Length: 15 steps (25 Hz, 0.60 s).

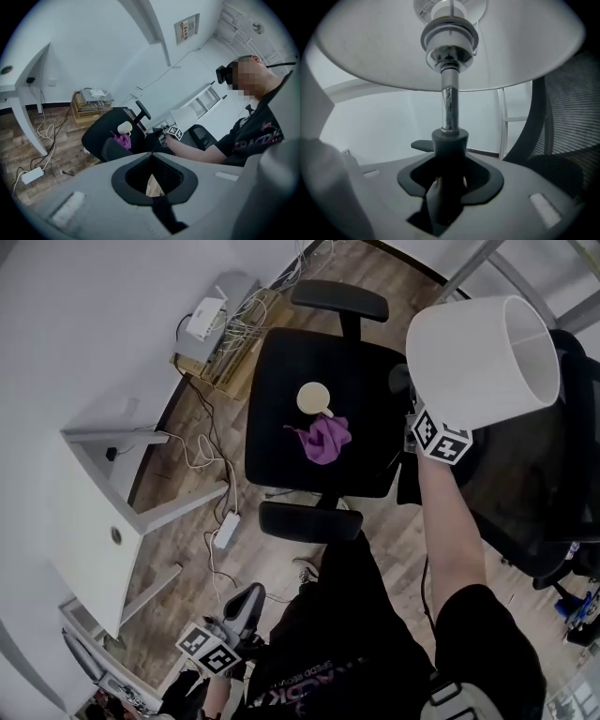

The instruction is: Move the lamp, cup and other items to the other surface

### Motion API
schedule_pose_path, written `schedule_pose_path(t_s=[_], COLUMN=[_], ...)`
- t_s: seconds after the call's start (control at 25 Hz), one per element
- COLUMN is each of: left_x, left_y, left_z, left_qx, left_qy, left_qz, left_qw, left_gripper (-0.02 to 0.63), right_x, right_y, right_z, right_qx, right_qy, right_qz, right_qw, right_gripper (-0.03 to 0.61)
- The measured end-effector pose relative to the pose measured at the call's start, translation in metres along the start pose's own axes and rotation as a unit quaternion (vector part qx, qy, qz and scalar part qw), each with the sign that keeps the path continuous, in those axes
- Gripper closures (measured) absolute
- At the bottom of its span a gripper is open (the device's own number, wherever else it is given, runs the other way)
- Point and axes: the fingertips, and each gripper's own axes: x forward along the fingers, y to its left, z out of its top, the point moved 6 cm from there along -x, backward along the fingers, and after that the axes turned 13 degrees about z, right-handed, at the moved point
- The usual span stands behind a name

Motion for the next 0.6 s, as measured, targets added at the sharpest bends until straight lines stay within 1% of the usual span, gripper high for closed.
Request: schedule_pose_path(t_s=[0.12, 0.36, 0.6], left_x=[0.01, 0.027, 0.043], left_y=[0.0, 0.016, 0.028], left_z=[-0.009, -0.028, -0.05], left_qx=[0.003, -0.014, -0.02], left_qy=[0.029, 0.081, 0.116], left_qz=[0.006, 0.032, 0.042], left_qw=[0.9996, 0.9961, 0.9922], left_gripper=[0.62, 0.62, 0.62], right_x=[0.004, 0.021, 0.04], right_y=[-0.009, -0.023, -0.039], right_z=[-0.028, -0.081, -0.133], right_qx=[0.019, 0.056, 0.069], right_qy=[0.007, 0.014, 0.029], right_qz=[-0.008, -0.022, -0.031], right_qw=[1.0, 0.998, 0.997], right_gripper=[0.423, 0.425, 0.425])
